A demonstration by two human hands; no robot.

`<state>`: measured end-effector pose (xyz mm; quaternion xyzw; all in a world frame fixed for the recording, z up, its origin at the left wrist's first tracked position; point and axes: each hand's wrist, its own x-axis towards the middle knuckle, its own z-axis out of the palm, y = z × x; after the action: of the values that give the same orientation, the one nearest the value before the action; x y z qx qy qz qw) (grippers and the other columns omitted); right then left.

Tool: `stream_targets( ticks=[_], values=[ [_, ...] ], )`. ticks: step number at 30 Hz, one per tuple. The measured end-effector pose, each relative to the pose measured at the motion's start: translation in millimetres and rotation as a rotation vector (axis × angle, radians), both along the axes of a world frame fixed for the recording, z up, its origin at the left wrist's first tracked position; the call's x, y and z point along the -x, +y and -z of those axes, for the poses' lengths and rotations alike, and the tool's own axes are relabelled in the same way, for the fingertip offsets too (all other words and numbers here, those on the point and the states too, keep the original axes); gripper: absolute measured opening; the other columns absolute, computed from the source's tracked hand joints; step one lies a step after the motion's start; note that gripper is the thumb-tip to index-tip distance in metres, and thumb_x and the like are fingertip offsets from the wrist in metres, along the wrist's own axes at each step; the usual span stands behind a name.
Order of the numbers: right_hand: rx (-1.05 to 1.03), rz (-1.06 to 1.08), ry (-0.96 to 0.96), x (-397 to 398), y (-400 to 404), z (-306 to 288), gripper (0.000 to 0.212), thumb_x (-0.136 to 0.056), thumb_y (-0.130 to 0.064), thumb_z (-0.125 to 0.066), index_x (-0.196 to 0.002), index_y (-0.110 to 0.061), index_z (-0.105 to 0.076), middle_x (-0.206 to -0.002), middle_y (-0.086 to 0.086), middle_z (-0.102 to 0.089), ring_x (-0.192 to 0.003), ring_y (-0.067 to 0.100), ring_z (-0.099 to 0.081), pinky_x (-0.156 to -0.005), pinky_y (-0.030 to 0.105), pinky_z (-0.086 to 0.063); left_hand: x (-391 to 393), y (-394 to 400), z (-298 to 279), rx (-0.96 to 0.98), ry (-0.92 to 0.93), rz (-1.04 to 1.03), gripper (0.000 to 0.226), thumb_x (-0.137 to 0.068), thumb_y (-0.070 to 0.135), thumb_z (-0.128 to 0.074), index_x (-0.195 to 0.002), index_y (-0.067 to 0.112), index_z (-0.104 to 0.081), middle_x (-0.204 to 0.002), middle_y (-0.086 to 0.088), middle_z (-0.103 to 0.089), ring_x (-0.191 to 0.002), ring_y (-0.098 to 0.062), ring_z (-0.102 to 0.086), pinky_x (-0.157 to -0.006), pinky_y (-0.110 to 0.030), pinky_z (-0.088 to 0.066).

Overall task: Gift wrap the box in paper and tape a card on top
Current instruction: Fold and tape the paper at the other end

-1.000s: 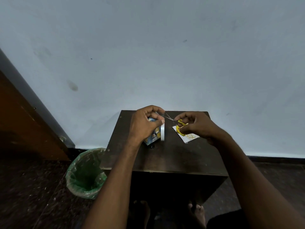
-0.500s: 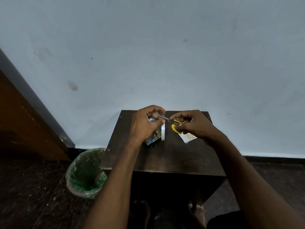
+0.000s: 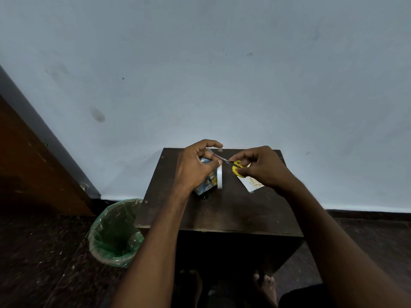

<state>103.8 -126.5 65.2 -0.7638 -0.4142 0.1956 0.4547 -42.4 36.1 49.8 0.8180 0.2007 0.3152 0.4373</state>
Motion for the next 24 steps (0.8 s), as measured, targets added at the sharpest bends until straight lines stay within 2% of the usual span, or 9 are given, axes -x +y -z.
stream_targets(
  ticks=[5,8,11,14,16,18,20,22,24],
  values=[
    [0.008,-0.029,0.106,-5.2,-2.9,1.5,0.028,-0.083,-0.004,-0.082,-0.101,-0.024,-0.082,-0.086,0.011,-0.079,-0.079,0.018,-0.074,-0.068,0.023,-0.051,-0.4,0.0,1.1,0.006,0.010,0.003,0.065,-0.084,0.007,-0.085,-0.143,0.027,-0.066,-0.085,0.015,-0.081,-0.101,0.001,-0.073,-0.104,-0.013,-0.045],
    [-0.025,0.016,0.146,-5.8,-4.9,2.0,0.029,-0.082,-0.001,-0.081,-0.103,-0.021,-0.081,-0.087,0.011,-0.080,-0.072,0.012,-0.069,-0.059,0.018,-0.047,-0.7,1.7,1.9,0.008,0.037,-0.002,0.070,-0.084,0.011,-0.086,-0.148,0.023,-0.060,-0.087,0.017,-0.081,-0.108,0.002,-0.071,-0.110,-0.021,-0.045],
    [-0.023,0.101,0.107,-5.8,-3.1,6.9,0.027,-0.081,-0.004,-0.081,-0.102,-0.021,-0.081,-0.080,0.005,-0.079,-0.071,0.010,-0.069,-0.055,0.019,-0.049,-0.4,3.1,2.3,0.018,0.039,0.014,0.075,-0.084,0.011,-0.087,-0.152,0.020,-0.055,-0.088,0.016,-0.081,-0.110,0.003,-0.069,-0.111,-0.021,-0.043],
    [0.157,0.178,-0.162,-4.0,5.4,19.7,0.024,-0.076,-0.014,-0.083,-0.097,-0.026,-0.083,-0.080,-0.001,-0.078,-0.079,0.019,-0.072,-0.067,0.026,-0.050,0.9,3.8,2.0,0.016,0.033,0.036,0.077,-0.084,0.009,-0.086,-0.153,0.021,-0.053,-0.088,0.015,-0.081,-0.111,0.001,-0.070,-0.111,-0.021,-0.042],
    [0.341,0.143,-0.407,2.6,12.5,30.6,0.023,-0.079,-0.020,-0.082,-0.101,-0.027,-0.084,-0.093,0.001,-0.077,-0.092,0.024,-0.070,-0.074,0.025,-0.042,1.7,4.8,2.3,0.014,0.031,0.047,0.077,-0.084,0.010,-0.086,-0.153,0.022,-0.053,-0.089,0.016,-0.081,-0.112,0.000,-0.070,-0.112,-0.023,-0.042],
    [0.452,0.076,-0.537,11.0,20.4,41.2,0.020,-0.085,-0.022,-0.076,-0.104,-0.022,-0.083,-0.100,0.006,-0.075,-0.099,0.028,-0.067,-0.075,0.026,-0.040,2.3,5.5,2.7,0.023,0.021,0.064,0.075,-0.085,0.010,-0.086,-0.152,0.022,-0.055,-0.089,0.015,-0.081,-0.111,-0.001,-0.071,-0.114,-0.027,-0.044],
    [0.549,0.026,-0.622,20.4,27.4,50.3,0.015,-0.088,-0.018,-0.068,-0.099,-0.014,-0.079,-0.094,0.009,-0.071,-0.092,0.029,-0.066,-0.067,0.026,-0.042,2.8,6.4,3.3,0.044,0.006,0.093,0.068,-0.085,0.008,-0.084,-0.146,0.023,-0.060,-0.089,0.011,-0.082,-0.106,-0.004,-0.073,-0.115,-0.034,-0.047],
    [0.587,0.019,-0.661,27.3,30.5,52.9,0.007,-0.086,-0.011,-0.062,-0.088,-0.012,-0.068,-0.084,0.009,-0.060,-0.081,0.028,-0.059,-0.052,0.026,-0.031,3.9,8.0,4.2,0.073,-0.012,0.127,0.058,-0.086,0.007,-0.083,-0.138,0.025,-0.065,-0.089,0.006,-0.082,-0.101,-0.008,-0.075,-0.114,-0.043,-0.050],
    [0.515,0.090,-0.643,31.5,31.3,50.9,0.006,-0.082,-0.009,-0.060,-0.084,-0.013,-0.063,-0.083,0.007,-0.058,-0.080,0.030,-0.058,-0.052,0.025,-0.032,5.0,10.2,5.1,0.095,-0.019,0.153,0.051,-0.086,0.008,-0.082,-0.131,0.027,-0.067,-0.088,0.003,-0.082,-0.100,-0.012,-0.076,-0.110,-0.048,-0.052]
  ],
)
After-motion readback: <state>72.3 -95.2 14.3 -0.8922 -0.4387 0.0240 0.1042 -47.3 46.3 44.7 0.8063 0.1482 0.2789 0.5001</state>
